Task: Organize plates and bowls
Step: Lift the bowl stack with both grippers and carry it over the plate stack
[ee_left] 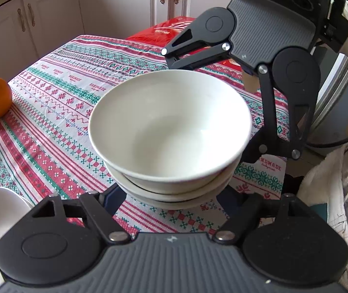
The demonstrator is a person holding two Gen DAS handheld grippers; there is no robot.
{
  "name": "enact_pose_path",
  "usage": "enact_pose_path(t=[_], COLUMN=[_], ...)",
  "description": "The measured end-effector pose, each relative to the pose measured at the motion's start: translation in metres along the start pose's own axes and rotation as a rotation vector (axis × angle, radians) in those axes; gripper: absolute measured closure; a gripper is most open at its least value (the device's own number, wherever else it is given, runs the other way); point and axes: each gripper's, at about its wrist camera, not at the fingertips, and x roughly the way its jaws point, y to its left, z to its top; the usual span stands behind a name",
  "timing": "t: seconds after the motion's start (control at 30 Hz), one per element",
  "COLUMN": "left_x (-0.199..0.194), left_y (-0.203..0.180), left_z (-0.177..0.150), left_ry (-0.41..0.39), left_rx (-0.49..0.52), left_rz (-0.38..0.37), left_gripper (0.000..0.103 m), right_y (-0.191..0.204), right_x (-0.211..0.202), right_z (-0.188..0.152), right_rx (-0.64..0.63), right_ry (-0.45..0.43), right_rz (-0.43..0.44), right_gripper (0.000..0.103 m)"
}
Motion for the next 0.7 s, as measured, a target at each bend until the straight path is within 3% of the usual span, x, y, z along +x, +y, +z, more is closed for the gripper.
enact_pose_path(t=[0.4, 0.7], left_x=[-0.044, -0.088], left_y=[0.002, 0.028], left_z=[-0.010, -0.032], left_ry=[-0.062, -0.104], left_rx=[0.006, -0.039], left_rz=[0.062, 0.137], left_gripper=[0.024, 0.024], right_y=[0.019, 0.032], right_x=[-0.018, -0.013], right_z=[0.035, 0.092], right_rx=[-0.055, -0.164], right_ry=[-0.025, -0.049], right_rz=[-0.054, -0.073], right_gripper=[0.011, 0.011])
